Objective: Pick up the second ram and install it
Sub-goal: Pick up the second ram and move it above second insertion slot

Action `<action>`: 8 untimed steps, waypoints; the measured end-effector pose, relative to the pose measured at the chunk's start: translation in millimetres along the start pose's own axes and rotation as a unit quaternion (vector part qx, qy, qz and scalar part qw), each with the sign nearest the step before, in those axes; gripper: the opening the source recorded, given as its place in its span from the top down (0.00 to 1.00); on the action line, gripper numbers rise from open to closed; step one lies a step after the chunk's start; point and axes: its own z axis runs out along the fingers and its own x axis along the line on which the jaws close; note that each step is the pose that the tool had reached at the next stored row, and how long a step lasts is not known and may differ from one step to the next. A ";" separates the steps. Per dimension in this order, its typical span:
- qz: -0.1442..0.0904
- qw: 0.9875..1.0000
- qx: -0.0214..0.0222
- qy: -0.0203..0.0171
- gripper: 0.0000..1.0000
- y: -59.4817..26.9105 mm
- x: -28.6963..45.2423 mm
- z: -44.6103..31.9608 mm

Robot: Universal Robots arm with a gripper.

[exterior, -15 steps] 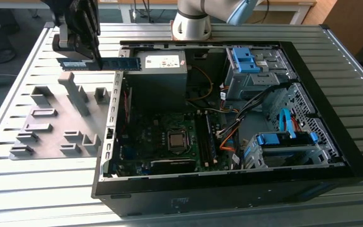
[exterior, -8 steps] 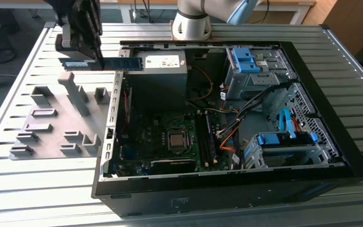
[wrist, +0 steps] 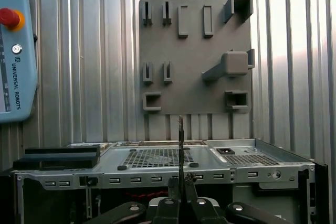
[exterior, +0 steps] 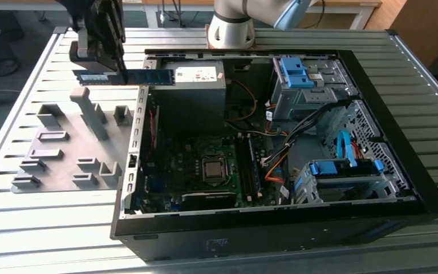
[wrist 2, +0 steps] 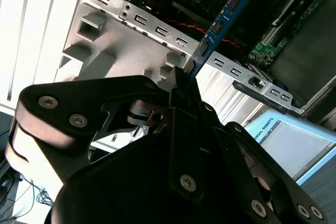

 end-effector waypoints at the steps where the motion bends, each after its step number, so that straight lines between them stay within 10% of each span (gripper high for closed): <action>1: 0.000 1.000 0.000 0.000 0.85 -0.4 0.0 0.0; 8: 0.000 1.000 0.000 0.000 0.85 -5.0 -0.2 -0.1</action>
